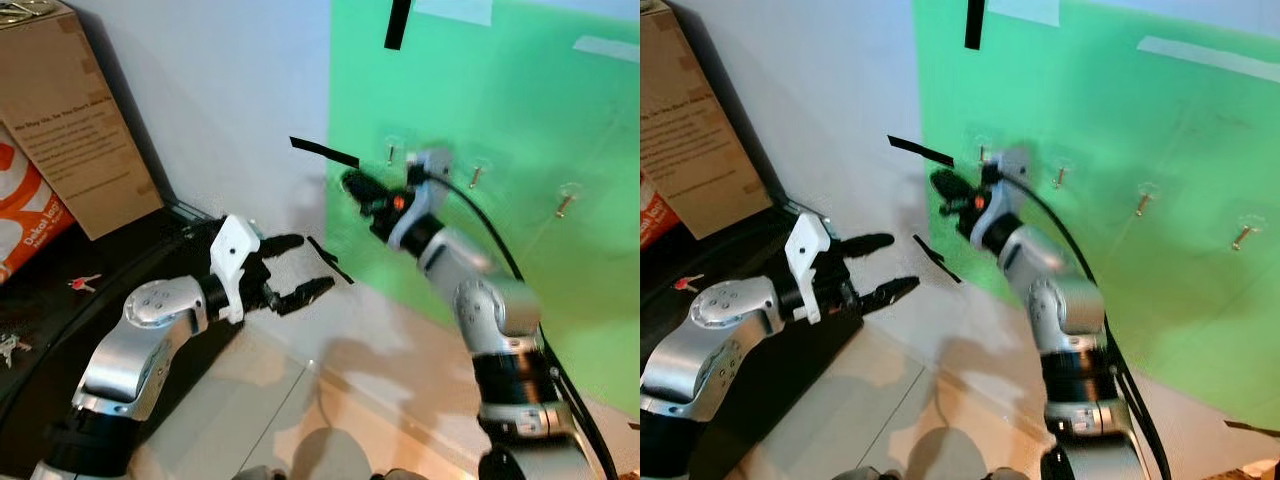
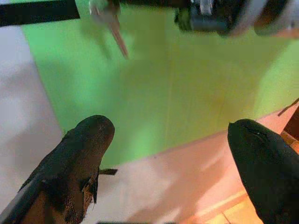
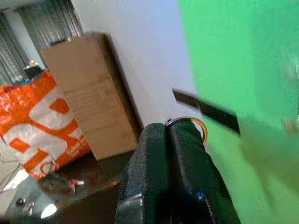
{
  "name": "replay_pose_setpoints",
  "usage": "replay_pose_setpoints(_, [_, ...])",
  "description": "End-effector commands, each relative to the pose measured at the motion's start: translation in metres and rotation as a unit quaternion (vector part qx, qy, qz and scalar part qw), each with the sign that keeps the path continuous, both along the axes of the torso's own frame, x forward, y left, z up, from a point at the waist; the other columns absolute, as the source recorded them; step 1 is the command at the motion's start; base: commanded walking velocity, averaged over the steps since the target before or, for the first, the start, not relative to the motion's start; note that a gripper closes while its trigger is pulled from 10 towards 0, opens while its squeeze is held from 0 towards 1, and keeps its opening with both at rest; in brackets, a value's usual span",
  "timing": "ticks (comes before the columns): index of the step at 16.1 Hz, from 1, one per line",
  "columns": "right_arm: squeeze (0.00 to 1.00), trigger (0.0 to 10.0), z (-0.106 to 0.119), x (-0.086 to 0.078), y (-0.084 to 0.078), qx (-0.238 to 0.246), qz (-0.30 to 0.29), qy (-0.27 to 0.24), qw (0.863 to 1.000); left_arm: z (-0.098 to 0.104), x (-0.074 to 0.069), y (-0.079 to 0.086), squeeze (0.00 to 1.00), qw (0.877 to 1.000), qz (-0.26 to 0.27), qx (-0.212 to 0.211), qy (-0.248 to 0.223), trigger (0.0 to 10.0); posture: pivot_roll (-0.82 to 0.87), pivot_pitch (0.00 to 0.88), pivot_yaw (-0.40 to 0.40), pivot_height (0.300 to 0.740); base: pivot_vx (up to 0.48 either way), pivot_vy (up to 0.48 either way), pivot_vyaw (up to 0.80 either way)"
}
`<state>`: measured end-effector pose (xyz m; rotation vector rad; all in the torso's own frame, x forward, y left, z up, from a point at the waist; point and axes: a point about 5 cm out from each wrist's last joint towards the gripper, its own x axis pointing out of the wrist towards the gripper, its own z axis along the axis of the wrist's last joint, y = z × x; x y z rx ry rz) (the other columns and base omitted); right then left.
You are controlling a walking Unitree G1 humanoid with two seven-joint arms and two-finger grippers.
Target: Hang keys on a hook
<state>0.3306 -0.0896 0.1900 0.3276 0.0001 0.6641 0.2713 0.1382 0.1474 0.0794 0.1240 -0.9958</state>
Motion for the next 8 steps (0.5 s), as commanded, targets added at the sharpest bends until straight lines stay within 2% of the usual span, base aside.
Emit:
replay_pose_setpoints(1, [0.0,10.0,0.005,0.002,-0.001,0.013,-0.002,-0.009,1.0,0.002,-0.003,-0.001,0.0,1.0,-0.01,0.001,0.003,10.0,-0.05,0.0,0.021,0.74,0.0,0.0,0.0])
replay_pose_setpoints(4, [0.0,10.0,0.009,0.001,-0.006,0.036,-0.005,-0.018,0.999,0.002,-0.006,0.0,0.0,1.0,-0.01,-0.001,0.008,10.0,-0.05,0.0,0.017,0.74,0.0,0.0,0.0])
replay_pose_setpoints(8, [0.0,10.0,0.009,0.004,-0.018,0.051,-0.042,-0.015,0.998,0.001,-0.007,-0.001,0.0,1.0,-0.01,-0.003,0.011,10.0,-0.05,0.0,0.019,0.74,0.0,0.0,0.0])
